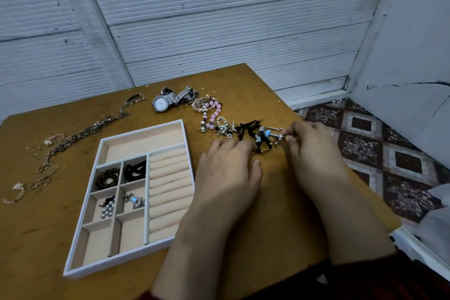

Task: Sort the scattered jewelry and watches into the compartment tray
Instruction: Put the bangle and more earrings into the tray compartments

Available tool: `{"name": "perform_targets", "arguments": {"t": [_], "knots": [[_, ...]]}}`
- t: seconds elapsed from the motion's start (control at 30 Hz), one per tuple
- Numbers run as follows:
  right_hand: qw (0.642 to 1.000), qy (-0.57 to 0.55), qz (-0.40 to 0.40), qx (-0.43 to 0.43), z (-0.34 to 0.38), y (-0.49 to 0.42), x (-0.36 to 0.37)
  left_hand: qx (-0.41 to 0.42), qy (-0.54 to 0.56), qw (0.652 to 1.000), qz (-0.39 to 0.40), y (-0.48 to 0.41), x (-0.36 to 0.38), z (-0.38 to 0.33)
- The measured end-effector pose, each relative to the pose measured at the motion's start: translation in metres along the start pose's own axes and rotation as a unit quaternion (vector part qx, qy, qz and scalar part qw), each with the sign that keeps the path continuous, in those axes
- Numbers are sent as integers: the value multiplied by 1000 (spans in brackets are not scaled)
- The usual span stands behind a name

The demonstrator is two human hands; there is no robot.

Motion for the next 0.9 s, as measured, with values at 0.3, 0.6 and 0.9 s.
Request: {"name": "perform_targets", "arguments": {"t": [0.3, 0.6, 0.9], "knots": [[996, -26, -90, -8, -4, -3, -17, -14, -11, 999, 27, -4, 1, -4], [991, -81, -94, 54, -25, -6, -14, -36, -28, 997, 65, -24, 10, -7], [991, -79, -69, 85, -28, -7, -13, -28, -73, 994, 79, -36, 18, -11]]}}
Point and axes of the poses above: each hand's wrist, its own y-axis away from the middle knuckle, its own x-axis out of the palm, z = x × y, the point moved 9 cm from there along -y, towards the middle knuckle, and after that the axes turned 5 degrees about z, right-handed, at the moved point
